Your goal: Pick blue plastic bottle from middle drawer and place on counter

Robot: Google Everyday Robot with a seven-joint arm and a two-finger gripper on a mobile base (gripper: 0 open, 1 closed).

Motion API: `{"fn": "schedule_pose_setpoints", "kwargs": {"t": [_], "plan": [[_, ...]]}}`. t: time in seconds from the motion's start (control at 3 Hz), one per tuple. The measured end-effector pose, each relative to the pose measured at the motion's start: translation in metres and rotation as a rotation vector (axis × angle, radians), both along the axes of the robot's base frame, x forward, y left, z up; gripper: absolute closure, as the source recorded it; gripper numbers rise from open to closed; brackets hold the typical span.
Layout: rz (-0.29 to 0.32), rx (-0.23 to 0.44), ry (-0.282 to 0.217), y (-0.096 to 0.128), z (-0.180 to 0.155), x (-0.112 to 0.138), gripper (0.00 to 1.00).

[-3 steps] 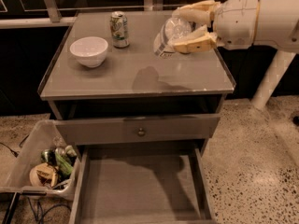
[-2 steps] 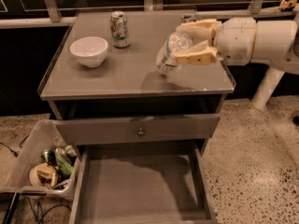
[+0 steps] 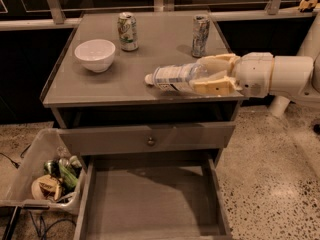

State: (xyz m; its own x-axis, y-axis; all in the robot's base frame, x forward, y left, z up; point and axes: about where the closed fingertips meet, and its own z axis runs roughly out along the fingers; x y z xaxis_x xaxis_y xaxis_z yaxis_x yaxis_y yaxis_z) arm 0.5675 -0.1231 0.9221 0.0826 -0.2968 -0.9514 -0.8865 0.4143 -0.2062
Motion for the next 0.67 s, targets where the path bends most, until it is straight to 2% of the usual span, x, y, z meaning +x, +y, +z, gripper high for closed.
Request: {"fn": "schedule_pose_setpoints", "kwargs": {"t": [0.33, 0.67], "plan": [[-0.029, -0.044, 0.049, -0.002, -0.013, 0.002, 1.00], [-0.050, -0.153, 0.038, 0.000, -0.004, 0.023, 1.00]]}}
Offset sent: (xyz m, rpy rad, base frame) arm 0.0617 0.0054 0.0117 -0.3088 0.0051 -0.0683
